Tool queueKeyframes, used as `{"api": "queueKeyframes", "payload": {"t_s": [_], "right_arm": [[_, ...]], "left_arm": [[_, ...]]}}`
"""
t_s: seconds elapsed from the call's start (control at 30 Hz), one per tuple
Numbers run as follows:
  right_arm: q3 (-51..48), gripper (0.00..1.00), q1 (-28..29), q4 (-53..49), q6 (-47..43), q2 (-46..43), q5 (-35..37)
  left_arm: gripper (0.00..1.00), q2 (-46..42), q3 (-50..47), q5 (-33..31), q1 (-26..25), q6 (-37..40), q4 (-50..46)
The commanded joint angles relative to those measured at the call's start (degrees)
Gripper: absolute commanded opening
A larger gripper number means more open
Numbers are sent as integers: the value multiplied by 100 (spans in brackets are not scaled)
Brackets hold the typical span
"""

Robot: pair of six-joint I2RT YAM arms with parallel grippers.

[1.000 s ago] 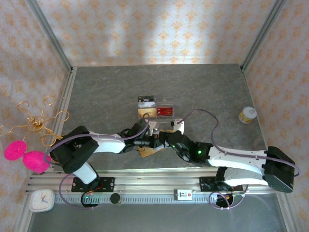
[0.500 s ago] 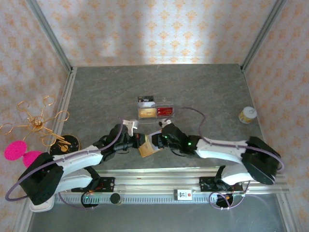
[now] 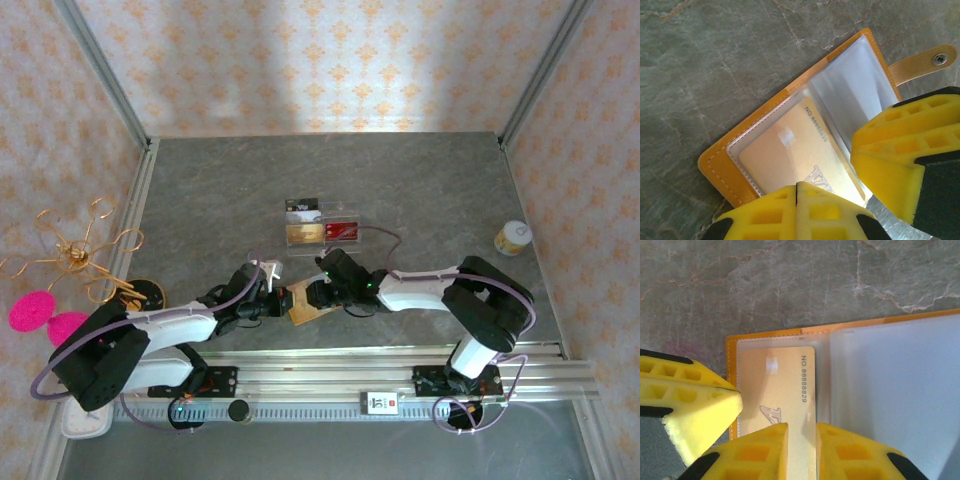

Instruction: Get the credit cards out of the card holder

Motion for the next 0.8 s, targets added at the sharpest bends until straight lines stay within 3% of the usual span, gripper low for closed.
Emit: {"api": "queueKeyframes", "payload": {"t_s": [0.0,0.23,0.4,0.57,0.77], "right_arm": [[-4,20,-16,32,162,156,-67],[21,18,-17,-73,210,256,-51],[-97,0,-16,20,286,106,-44],[-293,0,-29,141,400,-181,121],[-508,0,-78,-289,627,-511,850]], "left_arm": [[0,167,7,-221,43,198,-134],[0,588,-50,-171,46,199,135],[0,554,-59,-169,43,199,146],[0,541,-46,-165,43,225,166],[0,535,-9,-141,52,252,187]]}}
